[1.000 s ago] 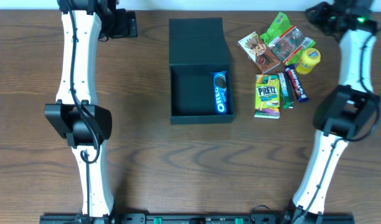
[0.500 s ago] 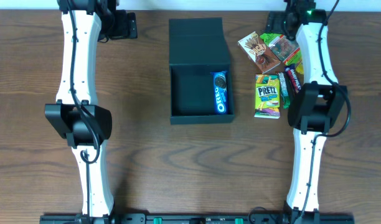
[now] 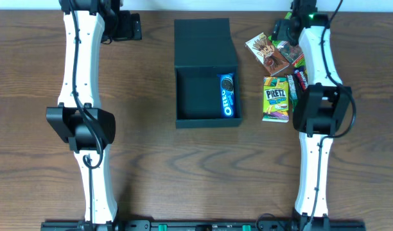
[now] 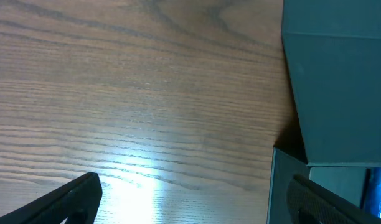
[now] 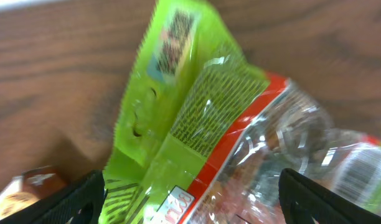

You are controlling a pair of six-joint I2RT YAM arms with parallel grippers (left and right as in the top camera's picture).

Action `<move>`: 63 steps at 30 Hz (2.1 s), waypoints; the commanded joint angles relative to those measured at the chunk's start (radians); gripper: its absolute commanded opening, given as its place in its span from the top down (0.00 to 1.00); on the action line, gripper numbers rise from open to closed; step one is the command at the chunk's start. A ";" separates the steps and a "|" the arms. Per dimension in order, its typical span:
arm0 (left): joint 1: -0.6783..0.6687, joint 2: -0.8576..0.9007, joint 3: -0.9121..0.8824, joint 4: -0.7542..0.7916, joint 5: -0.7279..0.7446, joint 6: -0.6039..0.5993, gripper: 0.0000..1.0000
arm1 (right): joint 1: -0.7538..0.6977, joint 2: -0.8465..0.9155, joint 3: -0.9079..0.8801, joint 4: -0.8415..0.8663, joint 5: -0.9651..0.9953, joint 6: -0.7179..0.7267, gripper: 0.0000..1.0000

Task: Pack container
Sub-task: 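Grasp the green gummy bag with the right gripper, then carry the gummy bag left and lower it into the black box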

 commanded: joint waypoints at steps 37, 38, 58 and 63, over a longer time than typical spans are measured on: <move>0.004 -0.009 0.008 -0.010 -0.027 0.026 0.05 | 0.083 -0.418 0.050 -0.132 -0.186 -0.138 0.99; 0.004 -0.009 0.008 -0.010 -0.043 0.026 0.05 | 0.108 -0.438 0.050 -0.172 -0.199 -0.144 0.99; 0.132 -0.009 0.008 -0.063 -0.056 0.060 0.04 | 0.586 -0.408 -0.044 -0.565 -0.050 0.082 0.99; 0.133 -0.009 0.008 -0.063 -0.053 0.060 0.05 | 0.630 -0.403 -0.162 -0.544 -0.048 0.098 0.99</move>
